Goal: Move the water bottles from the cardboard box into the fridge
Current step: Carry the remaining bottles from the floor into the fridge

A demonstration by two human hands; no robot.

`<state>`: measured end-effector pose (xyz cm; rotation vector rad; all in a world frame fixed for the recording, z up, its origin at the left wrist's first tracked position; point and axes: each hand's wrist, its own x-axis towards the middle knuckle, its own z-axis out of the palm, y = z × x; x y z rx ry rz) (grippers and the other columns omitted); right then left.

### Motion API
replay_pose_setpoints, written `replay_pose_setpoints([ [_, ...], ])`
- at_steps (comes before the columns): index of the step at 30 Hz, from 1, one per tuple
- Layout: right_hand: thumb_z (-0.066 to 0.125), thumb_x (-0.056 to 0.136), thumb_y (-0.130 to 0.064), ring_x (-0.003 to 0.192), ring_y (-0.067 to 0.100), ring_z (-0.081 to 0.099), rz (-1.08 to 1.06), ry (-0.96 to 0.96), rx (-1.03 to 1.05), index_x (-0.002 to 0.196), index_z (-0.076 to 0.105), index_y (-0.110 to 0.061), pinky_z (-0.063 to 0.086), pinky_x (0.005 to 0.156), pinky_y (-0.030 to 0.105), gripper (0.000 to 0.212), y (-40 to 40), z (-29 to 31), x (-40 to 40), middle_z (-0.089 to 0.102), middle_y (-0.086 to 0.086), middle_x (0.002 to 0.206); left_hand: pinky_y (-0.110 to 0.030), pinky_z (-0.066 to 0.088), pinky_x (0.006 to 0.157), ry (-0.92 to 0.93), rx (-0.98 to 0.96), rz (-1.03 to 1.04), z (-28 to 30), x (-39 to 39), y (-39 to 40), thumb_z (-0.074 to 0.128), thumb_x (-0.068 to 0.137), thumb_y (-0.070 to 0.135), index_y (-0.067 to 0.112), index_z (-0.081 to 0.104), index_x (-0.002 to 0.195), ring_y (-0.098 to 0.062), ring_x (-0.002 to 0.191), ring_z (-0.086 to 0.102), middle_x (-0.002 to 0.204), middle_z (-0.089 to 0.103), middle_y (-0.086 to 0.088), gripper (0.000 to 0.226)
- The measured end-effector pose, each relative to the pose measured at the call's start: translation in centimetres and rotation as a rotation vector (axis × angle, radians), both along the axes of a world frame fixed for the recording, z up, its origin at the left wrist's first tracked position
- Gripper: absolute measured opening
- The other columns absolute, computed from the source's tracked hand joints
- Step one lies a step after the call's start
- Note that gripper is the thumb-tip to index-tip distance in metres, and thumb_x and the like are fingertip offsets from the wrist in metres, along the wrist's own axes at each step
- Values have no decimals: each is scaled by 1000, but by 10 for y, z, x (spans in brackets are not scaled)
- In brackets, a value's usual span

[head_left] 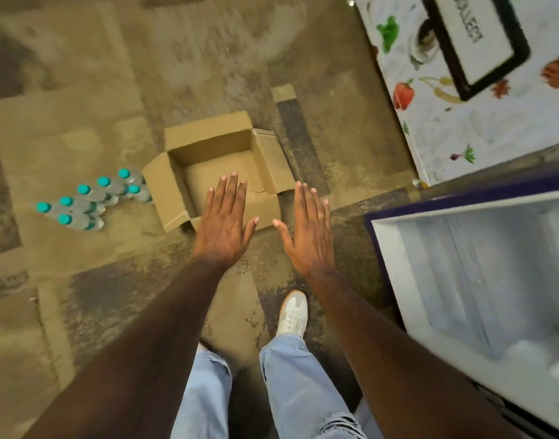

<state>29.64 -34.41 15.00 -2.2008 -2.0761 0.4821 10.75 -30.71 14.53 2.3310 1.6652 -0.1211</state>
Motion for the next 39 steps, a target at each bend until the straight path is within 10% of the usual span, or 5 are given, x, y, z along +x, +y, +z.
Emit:
replay_pose_setpoints([
  [22,36,100,-58,154,23,10,485,75,8,160,10,-16,10,126,47,78,77,-131,-245,17,8,167,-45,7,127,-99,-42,523,-140,-210,-18,24,105,50,11,6,161,-24,157,0,169,3,-11,71],
  [39,38,102,-31,138,24,44,654,104,153,153,37,-16,31,116,42,53,189,-258,-340,50,4,150,-38,26,123,-524,37,835,-274,-263,59,55,100,34,14,30,157,-21,150,29,161,35,-6,65],
])
